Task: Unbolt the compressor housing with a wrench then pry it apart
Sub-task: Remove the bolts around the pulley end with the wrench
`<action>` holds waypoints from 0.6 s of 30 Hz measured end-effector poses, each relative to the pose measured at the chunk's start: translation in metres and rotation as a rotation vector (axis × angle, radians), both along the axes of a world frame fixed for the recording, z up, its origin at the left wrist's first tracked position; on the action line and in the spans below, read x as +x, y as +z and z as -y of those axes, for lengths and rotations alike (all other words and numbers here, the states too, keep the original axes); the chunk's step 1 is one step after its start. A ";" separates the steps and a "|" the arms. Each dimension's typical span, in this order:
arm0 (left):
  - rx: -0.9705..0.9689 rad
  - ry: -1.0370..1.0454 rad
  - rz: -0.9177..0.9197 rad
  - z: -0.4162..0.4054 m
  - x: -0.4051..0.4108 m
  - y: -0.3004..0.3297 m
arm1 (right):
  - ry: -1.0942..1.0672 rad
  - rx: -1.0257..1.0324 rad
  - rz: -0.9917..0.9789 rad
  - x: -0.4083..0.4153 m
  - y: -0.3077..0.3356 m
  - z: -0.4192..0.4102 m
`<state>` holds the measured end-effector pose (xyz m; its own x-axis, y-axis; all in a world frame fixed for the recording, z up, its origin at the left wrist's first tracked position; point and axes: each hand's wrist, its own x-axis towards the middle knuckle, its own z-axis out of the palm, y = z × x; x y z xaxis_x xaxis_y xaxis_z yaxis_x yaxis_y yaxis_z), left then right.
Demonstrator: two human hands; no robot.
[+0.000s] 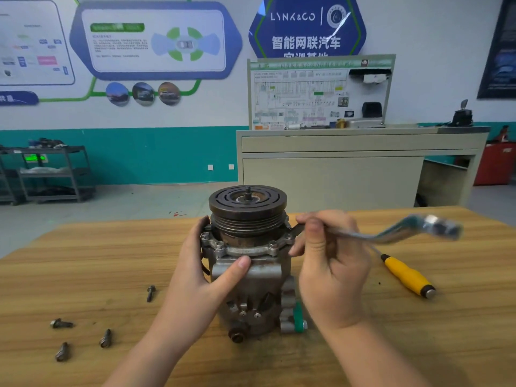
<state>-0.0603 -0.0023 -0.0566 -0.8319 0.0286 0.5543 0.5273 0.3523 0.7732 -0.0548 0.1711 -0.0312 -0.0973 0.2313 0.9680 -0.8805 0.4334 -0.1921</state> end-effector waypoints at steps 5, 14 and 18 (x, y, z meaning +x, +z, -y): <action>0.004 0.003 -0.011 -0.001 0.002 0.001 | 0.120 -0.127 -0.032 0.000 -0.004 0.011; 0.021 -0.004 0.012 -0.001 0.001 -0.001 | 1.042 -1.090 0.787 -0.031 0.028 -0.027; 0.026 -0.011 0.002 -0.001 0.001 -0.001 | 0.972 -1.250 0.559 -0.024 0.023 -0.028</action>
